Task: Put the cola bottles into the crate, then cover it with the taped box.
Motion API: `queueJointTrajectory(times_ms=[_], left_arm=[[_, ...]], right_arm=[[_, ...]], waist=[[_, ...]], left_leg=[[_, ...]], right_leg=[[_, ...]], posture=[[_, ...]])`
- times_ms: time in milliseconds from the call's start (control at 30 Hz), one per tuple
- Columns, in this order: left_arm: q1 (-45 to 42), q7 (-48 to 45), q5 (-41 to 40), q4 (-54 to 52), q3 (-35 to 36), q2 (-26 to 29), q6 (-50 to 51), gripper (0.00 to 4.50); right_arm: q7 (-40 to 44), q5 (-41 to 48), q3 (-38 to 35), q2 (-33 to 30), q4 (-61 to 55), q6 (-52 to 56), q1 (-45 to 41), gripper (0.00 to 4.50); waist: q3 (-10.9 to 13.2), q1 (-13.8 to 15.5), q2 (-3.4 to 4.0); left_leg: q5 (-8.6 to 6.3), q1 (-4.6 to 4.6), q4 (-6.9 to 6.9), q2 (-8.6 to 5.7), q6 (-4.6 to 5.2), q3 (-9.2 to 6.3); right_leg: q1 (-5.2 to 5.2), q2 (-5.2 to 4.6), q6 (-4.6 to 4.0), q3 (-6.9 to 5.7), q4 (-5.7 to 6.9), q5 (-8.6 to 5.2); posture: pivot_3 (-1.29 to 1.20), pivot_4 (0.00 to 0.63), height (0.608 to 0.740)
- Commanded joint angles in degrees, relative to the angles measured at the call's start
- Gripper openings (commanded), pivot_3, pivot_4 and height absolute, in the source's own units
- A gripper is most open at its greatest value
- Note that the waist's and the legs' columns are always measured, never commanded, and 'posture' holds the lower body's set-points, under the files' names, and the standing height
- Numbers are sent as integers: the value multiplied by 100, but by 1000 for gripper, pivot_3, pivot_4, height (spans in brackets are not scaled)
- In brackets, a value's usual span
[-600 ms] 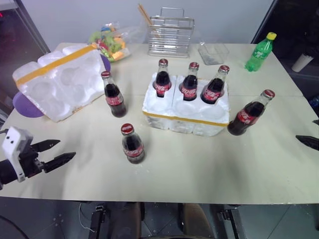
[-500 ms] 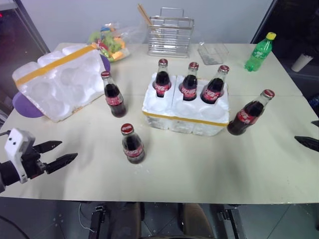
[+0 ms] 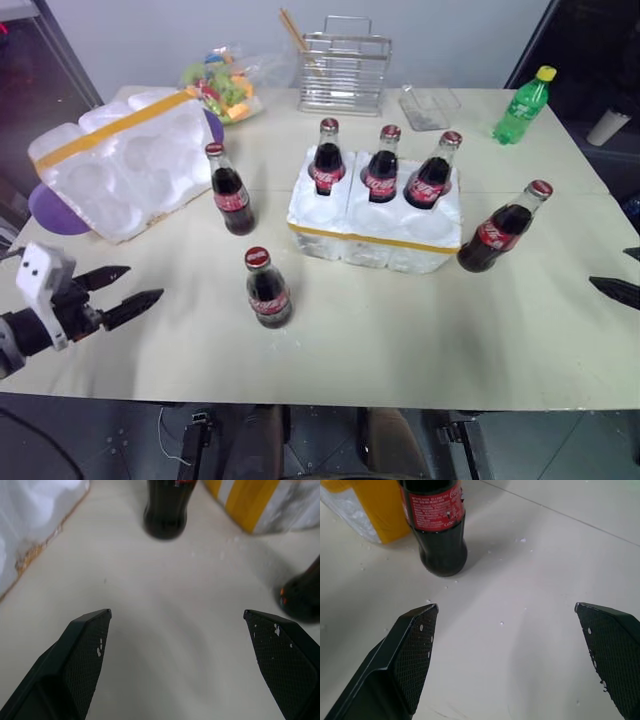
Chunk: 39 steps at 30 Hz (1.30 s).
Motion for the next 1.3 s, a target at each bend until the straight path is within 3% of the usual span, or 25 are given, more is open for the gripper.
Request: queueJointTrajectory(times_ms=[33, 233, 467, 733, 967, 1133, 1300], left_arm=[[-366, 140, -122, 4, -145, 10, 66, 4438], [-2425, 187, 141, 1046, -1287, -43, 24, 4438], [-4295, -255, 1067, 2965, -2558, -417, -820, 4438], [-5332, -573, 1846, 4624, -3151, -964, -1851, 4438], [-5721, -701, 2130, 5397, -3203, -1335, -2401, 4438], [-5842, -900, 2103, 5491, -3134, -1238, -2366, 2790], [-5991, -1801, 1778, 4999, -3158, -888, -1565, 2790]], right_arm=[[98, 330, -604, -188, -447, 376, 17, 4500], [627, 1327, -1326, -639, -1746, 1956, -38, 4500], [343, 2343, -1344, -846, -2850, 3070, -705, 4500], [-98, 2928, -1283, -645, -3648, 3574, -1005, 4500], [-351, 3087, -1161, -618, -3729, 3592, -1121, 4500], [-476, 3163, -1063, -622, -3710, 3603, -1222, 4500], [-628, 3188, -1011, -573, -3738, 3600, -1225, 4500]], waist=[[0, 0, 0], [0, 23, 4], [-5, -2, -19], [-3, 18, -23], [-1, 6, -27], [-1, 7, -27], [1, -11, -29]], left_leg=[[0, 0, 0, 0, 0, 0], [2, 6, 12, 0, 1, -5], [2, 2, 10, -1, 2, -6], [2, -2, 8, -1, 2, -9], [2, -5, 12, -1, 2, -9], [2, -5, 11, -1, 2, -9], [3, -14, 11, -1, 2, -10]], right_leg=[[1, 0, 0, 0, 1, 0], [7, 6, 2, -2, 21, 2], [10, 9, 21, -3, 11, 10], [6, 10, 31, -4, 13, 14], [5, 9, 36, -4, 15, 17], [-1, 9, 40, -4, 24, 17], [-11, 10, 41, -4, 27, 18]], posture=[[0, 150, 739], [0, 150, 739], [0, 150, 739], [0, 150, 739], [0, 150, 739], [0, 150, 739], [0, 150, 739]])
